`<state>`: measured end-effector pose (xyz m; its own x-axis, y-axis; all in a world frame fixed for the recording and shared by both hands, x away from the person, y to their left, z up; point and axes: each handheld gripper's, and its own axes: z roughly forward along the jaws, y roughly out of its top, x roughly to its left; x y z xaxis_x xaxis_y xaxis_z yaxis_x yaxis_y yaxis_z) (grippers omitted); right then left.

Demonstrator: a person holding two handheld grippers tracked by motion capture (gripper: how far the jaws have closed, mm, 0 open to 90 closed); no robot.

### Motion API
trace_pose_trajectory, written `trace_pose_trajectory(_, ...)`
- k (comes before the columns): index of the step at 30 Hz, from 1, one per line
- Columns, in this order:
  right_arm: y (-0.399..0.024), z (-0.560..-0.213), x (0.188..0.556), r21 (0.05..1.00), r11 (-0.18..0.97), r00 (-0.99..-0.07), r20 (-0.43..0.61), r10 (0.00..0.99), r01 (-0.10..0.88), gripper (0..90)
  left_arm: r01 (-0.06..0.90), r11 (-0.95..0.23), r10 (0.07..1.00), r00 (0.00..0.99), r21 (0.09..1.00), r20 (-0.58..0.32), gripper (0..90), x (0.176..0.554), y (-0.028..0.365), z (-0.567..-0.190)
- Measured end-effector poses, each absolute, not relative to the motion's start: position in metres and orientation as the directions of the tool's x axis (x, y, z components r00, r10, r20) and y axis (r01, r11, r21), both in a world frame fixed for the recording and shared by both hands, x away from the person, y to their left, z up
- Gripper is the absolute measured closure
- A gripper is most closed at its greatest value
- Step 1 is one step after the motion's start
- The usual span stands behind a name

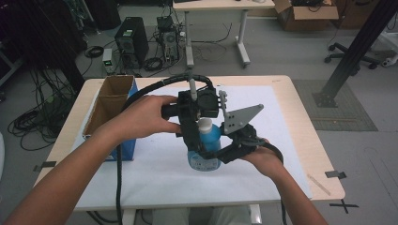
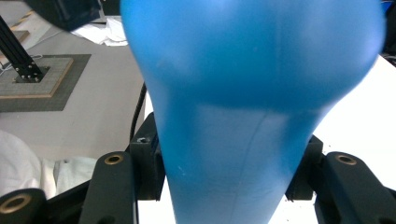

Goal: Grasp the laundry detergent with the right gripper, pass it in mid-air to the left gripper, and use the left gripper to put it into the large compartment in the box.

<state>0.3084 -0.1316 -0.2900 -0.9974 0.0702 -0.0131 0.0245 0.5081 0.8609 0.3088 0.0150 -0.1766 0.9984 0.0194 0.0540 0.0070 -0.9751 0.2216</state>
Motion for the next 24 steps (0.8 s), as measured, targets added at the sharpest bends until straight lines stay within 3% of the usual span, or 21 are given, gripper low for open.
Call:
trace_pose_trajectory(13, -0.132, -0.292, 0.309, 0.86, 0.509, -0.997, -0.013, 0.072, 0.026, 44.0, 0.005, -0.977, 0.015, 0.999, 0.214, 0.045, 5.7, 0.311, 0.012, -0.189)
trace_pose_trajectory(24, -0.133, -0.291, 0.309, 0.86, 0.51, -0.997, -0.011, 0.07, 0.027, 44.0, 0.002, -0.974, 0.007, 1.0, 0.225, 0.024, 14.8, 0.312, 0.01, -0.192)
